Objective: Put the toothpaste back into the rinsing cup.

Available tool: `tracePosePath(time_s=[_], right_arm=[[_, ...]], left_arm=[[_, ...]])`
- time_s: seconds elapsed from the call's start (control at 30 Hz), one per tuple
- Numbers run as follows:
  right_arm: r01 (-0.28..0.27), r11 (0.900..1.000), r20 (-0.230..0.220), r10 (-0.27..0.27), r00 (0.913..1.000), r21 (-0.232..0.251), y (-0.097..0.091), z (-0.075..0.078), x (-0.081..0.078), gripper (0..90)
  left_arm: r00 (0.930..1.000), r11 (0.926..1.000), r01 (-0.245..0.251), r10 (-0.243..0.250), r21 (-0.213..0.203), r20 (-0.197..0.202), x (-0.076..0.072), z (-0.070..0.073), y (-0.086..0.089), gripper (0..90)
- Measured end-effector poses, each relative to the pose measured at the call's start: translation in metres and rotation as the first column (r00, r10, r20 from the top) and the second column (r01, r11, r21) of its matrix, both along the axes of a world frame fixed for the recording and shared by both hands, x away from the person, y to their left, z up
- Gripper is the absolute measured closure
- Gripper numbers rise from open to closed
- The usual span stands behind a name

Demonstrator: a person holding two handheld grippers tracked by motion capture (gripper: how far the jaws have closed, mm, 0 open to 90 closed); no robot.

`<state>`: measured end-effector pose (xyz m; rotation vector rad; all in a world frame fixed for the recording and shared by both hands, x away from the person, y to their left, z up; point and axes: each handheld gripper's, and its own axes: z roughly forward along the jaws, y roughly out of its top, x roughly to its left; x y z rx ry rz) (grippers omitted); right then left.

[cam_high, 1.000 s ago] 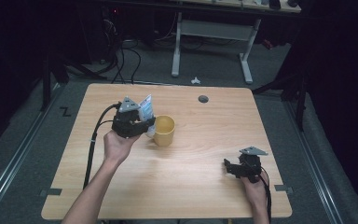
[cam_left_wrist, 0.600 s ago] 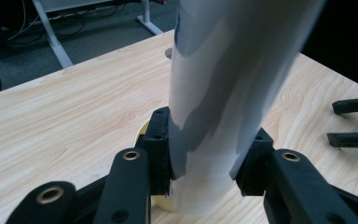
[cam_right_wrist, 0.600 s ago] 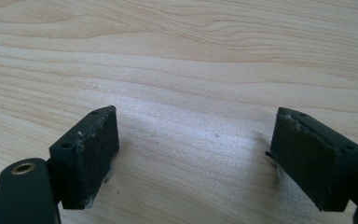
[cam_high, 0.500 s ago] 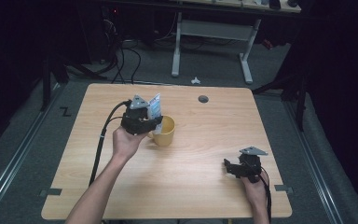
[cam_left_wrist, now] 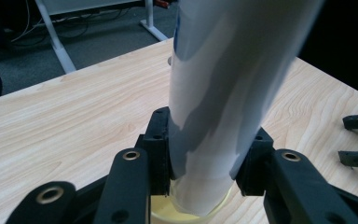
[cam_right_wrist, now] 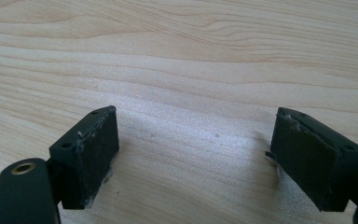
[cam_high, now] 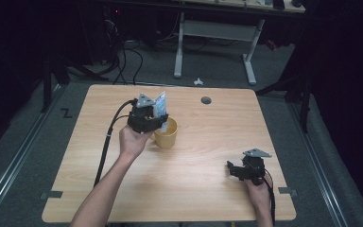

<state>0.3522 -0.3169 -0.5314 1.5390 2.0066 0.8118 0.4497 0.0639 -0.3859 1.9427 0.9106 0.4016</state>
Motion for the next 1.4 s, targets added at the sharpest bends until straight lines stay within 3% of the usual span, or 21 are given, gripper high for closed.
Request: tracePosePath(time_s=[0.73,1.4], right_arm=[[-0.001,1.0,0.001,0.001,1.0,0.0,0.0,0.0,0.0,15.4],[0.0,1.0,0.0,0.0,1.0,0.0,0.0,0.0,0.0,15.4]], left_arm=[[0.9987,0.9985,-0.051,0.051,0.019,0.004,0.013,-0.012,-0.004,63.1],[0.9983,0.9971,-0.056,0.056,0.052,-0.014,0.021,-0.026,-0.015,62.8]])
